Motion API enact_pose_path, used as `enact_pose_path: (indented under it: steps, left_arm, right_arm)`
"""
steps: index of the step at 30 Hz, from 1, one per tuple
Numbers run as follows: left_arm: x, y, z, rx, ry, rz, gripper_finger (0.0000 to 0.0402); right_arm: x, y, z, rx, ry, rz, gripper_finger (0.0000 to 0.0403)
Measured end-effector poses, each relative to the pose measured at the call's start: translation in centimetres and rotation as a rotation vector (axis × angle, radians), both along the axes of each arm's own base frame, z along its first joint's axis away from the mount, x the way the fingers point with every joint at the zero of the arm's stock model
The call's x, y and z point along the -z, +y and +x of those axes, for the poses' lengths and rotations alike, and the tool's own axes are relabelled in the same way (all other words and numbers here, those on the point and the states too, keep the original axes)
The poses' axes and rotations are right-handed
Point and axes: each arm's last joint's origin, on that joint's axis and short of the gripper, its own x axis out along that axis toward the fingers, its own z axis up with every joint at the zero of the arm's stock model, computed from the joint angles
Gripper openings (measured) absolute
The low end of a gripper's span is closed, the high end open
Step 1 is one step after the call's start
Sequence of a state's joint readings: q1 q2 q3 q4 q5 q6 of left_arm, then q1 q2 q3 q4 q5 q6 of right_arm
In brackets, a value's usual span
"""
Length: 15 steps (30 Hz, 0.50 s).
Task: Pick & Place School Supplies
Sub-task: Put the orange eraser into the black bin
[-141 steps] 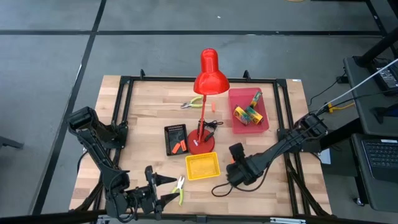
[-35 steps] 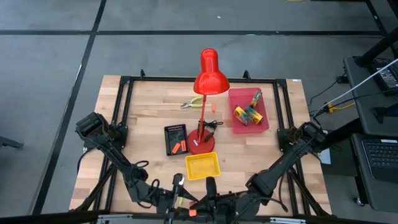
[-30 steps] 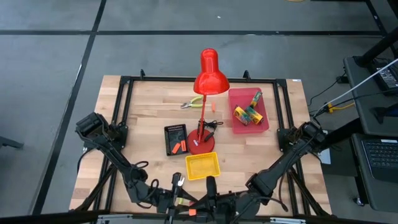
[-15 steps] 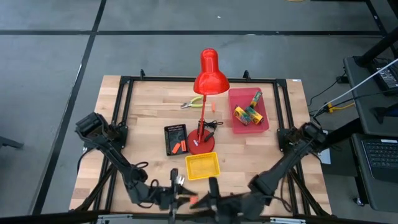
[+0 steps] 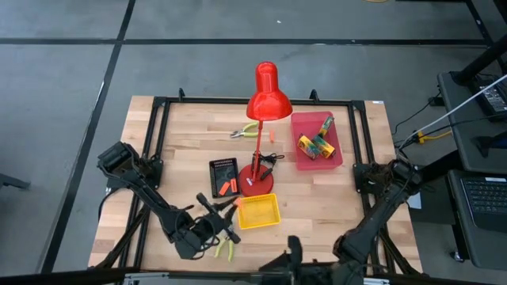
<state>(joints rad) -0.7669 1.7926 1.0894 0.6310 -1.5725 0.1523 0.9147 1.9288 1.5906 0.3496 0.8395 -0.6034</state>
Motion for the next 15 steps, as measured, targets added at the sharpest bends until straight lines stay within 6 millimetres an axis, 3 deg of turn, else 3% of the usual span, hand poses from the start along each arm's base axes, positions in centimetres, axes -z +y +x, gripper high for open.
enact_pose_path:
  steps: [5, 9, 12, 15]
  left_arm:
    - [0.3, 1.9, 0.7, -0.030, 0.017, 0.013, 0.0030]
    - [1.7, 4.4, 1.5, 0.099, 0.060, -0.004, 0.0030]
    - [3.2, 8.8, 2.3, 0.182, 0.135, -0.196, 0.0030]
    - [4.5, 14.3, 2.5, 0.059, 0.249, -0.419, 0.0030]
  right_arm:
    - [-1.2, 1.1, -2.6, 0.012, -0.019, -0.010, 0.0174]
    - [-1.6, 2.2, -4.7, -0.013, -0.027, -0.031, 0.0165]
    - [-1.9, 2.8, -6.1, 0.011, -0.035, -0.035, 0.0161]
    - [-2.4, 3.4, -7.5, 0.037, -0.052, -0.041, 0.0159]
